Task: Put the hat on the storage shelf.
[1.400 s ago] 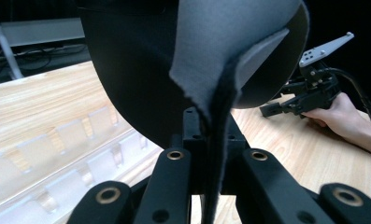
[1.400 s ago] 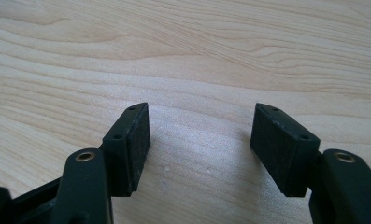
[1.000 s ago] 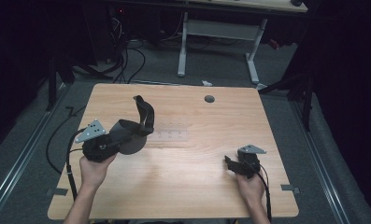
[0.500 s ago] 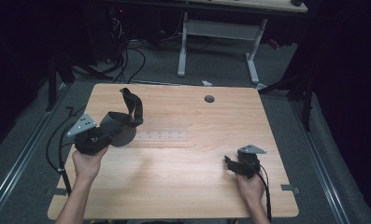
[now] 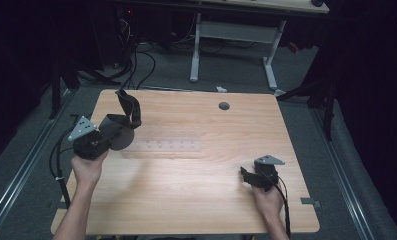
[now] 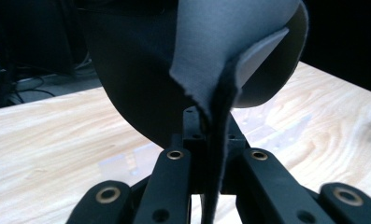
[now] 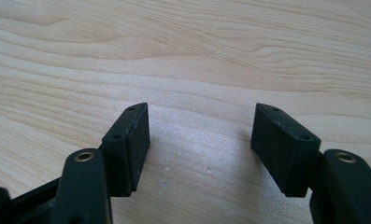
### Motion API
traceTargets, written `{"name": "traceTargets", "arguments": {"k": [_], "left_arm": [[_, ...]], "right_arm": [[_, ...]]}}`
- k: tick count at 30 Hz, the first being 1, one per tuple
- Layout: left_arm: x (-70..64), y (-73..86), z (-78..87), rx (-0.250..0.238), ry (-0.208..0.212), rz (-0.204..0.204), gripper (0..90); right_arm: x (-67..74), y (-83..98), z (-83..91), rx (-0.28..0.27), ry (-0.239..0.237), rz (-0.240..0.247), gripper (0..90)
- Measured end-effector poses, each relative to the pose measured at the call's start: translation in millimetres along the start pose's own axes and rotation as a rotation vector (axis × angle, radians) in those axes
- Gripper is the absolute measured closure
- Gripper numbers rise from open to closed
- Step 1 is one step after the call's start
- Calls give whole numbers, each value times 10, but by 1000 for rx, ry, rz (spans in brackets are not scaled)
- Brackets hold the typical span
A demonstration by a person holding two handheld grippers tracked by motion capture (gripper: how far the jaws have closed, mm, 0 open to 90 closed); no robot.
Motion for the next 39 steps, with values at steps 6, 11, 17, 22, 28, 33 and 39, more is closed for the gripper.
{"name": "traceTargets", "arguments": {"k": [6,11,17,22,28,33,39], "left_arm": [[68,13,-90,4,-23,-51,858],[148,11,-136,-3,-41,-60,858],[228,25,-174,-7,-57,-76,858],[269,80,-206,4,-66,-111,857],[300,118,-246,5,-67,-121,857],[296,152,-271,6,-60,-129,856],[337,182,-288,3,-80,-112,856]], "right_arm": [[0,0,0,0,0,1,376],[2,1,1,0,0,0,375],[4,1,1,1,-1,-2,374],[3,1,0,0,-1,0,374],[3,1,1,0,-1,0,374],[4,2,2,1,0,-1,374],[5,2,2,1,0,-1,374]]}}
Point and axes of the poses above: each handheld gripper's, and its own axes: z roughly backward along the jaws, y roughly out of its underside, x roughly to its left, the point moved 8 cm from there along -z, roughly forward along the jaws, and after that the axes turned 4 degrees about -x, right-handed, at the moved point
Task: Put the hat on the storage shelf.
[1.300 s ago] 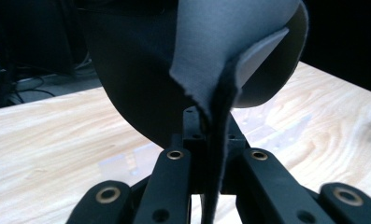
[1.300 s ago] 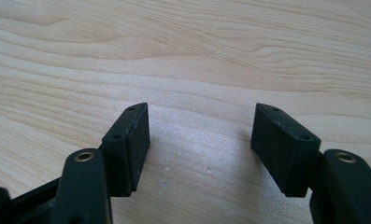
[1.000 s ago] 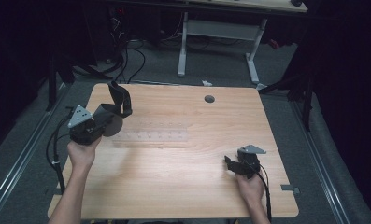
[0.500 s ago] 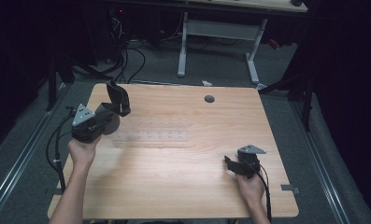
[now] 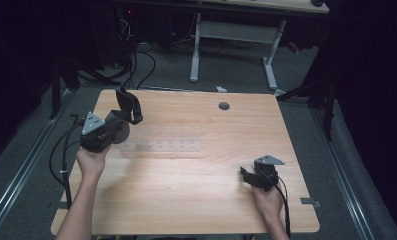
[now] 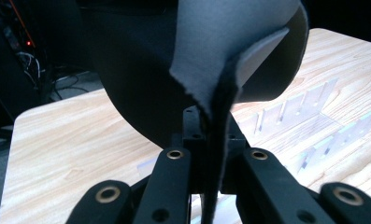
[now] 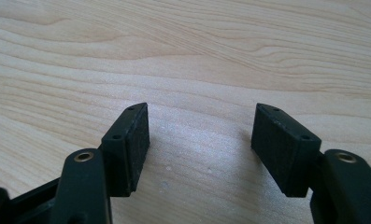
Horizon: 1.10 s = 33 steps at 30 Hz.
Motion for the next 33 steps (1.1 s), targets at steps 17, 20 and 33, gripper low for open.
{"name": "traceTargets", "arguments": {"k": [17,20,33], "left_arm": [[51,168,-1,-4,-20,19,854],[71,220,11,7,-26,16,853],[105,291,50,12,-36,36,842]], "right_arm": [[2,0,0,0,0,0,374],[2,0,1,0,-1,2,373],[5,1,1,-1,0,1,373]]}}
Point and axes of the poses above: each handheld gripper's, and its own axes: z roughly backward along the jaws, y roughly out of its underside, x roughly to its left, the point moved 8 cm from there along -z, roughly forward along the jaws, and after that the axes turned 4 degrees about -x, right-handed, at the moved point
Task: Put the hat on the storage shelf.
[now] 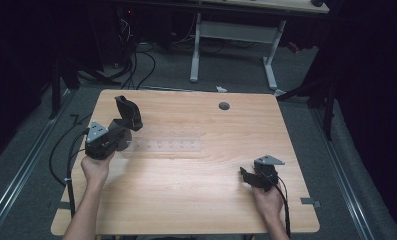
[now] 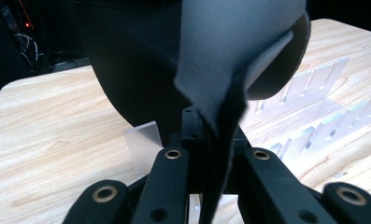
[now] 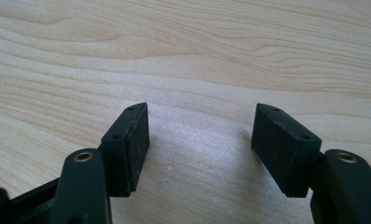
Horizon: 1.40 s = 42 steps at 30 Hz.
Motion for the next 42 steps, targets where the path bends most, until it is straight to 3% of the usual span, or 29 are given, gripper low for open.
{"name": "traceTargets", "arguments": {"k": [10,17,21,26,34,42], "left_arm": [[52,47,32,34,-29,20,760],[95,-7,71,58,-68,96,492],[109,-6,105,80,-84,100,421],[154,-26,185,65,-100,124,367],[172,53,353,75,-115,115,343],[184,139,584,72,-126,172,335]], "right_arm": [[1,0,0,0,-2,2,371],[2,0,0,0,-3,3,372],[3,0,0,0,-4,3,371],[4,0,1,0,-4,2,371],[3,0,0,0,-4,4,371],[8,1,0,0,-7,4,371]]}}
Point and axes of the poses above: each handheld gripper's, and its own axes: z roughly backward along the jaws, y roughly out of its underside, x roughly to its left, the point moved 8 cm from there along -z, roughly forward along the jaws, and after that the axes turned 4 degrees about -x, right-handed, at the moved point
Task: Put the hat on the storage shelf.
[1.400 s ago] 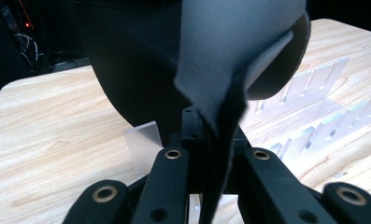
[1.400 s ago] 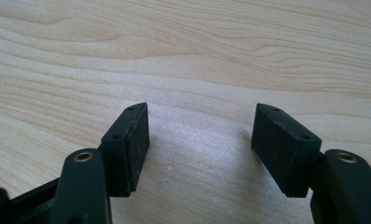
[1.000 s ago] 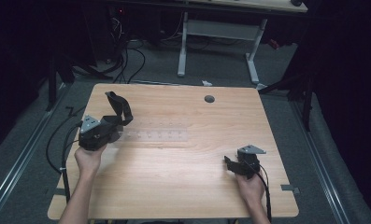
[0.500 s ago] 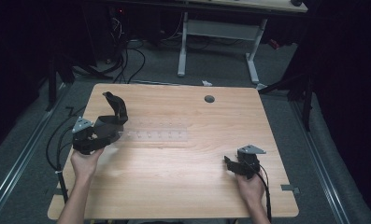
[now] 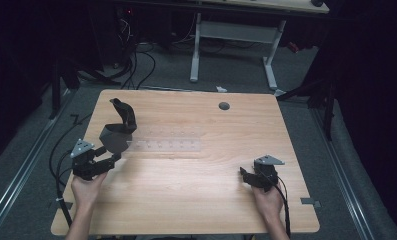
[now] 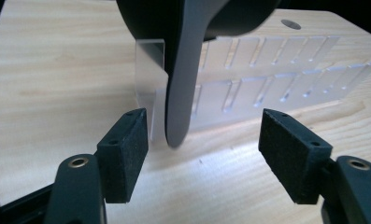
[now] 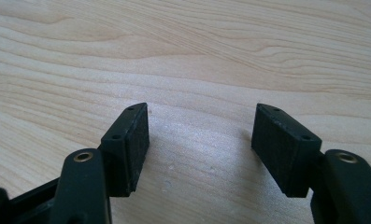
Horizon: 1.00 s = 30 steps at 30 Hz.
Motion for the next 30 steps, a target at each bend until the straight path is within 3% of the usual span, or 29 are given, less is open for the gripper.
{"name": "traceTargets", "arguments": {"k": [9,20,30], "left_arm": [[-10,146,200,-2,1,16,337],[-153,390,239,34,33,10,342],[-221,795,88,123,34,-75,339]], "right_arm": [[1,0,0,0,0,0,371],[2,0,0,0,0,0,371],[2,0,0,0,-1,1,371]]}}
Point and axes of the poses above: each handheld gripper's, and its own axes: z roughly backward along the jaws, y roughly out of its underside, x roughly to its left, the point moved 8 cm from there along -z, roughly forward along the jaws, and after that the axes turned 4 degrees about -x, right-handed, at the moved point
